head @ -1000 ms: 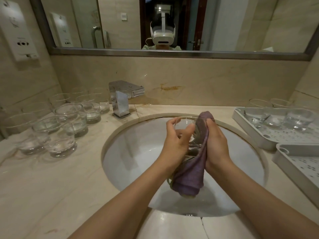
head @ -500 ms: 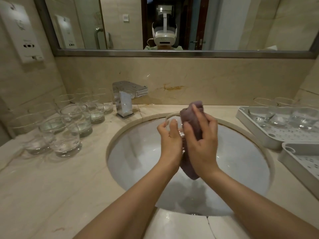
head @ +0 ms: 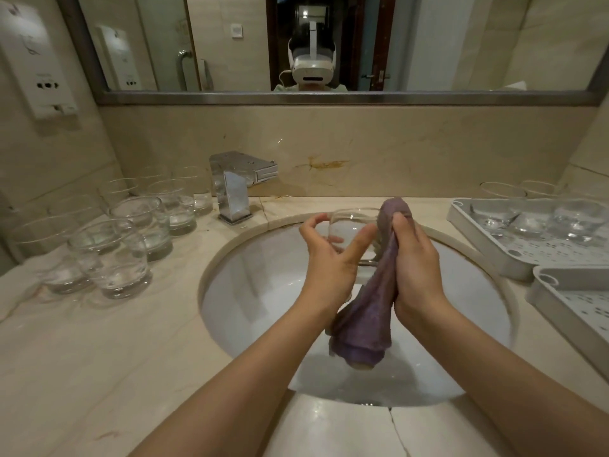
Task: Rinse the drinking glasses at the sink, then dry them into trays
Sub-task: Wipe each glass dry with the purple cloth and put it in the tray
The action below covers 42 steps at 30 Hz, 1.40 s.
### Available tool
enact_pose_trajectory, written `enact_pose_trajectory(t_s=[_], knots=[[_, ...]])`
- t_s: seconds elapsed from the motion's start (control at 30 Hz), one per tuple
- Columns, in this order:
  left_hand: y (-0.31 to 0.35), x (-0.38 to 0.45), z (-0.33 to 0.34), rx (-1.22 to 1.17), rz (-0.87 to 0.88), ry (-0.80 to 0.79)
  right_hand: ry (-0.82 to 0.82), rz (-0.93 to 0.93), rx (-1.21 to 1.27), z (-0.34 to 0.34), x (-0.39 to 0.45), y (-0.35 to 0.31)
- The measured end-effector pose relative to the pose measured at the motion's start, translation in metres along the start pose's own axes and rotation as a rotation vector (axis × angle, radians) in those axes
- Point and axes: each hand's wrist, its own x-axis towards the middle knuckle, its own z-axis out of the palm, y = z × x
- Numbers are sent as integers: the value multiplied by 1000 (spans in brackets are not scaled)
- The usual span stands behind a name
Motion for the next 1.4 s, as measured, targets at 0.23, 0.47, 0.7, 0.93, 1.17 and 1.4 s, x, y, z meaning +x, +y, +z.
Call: enact_pose_trajectory(t_s=[0.23, 0.47, 0.7, 0.93, 1.17, 1.4], knots=[[-8, 8, -6, -178, -131, 241, -164, -725, -623, 14, -20, 34], [-9, -5, 11, -8, -58, 0, 80, -166, -97, 0, -1, 7], [-8, -2, 3, 165, 15, -152, 63, 269, 171, -3, 5, -2], [-6, 5, -2, -42, -90, 39, -71, -308, -289, 3, -10, 1], [-13, 8, -3, -188, -160, 251, -81, -740, -610, 18, -17, 34], [-8, -7, 11, -31, -85, -1, -2, 165, 101, -1, 2, 10]])
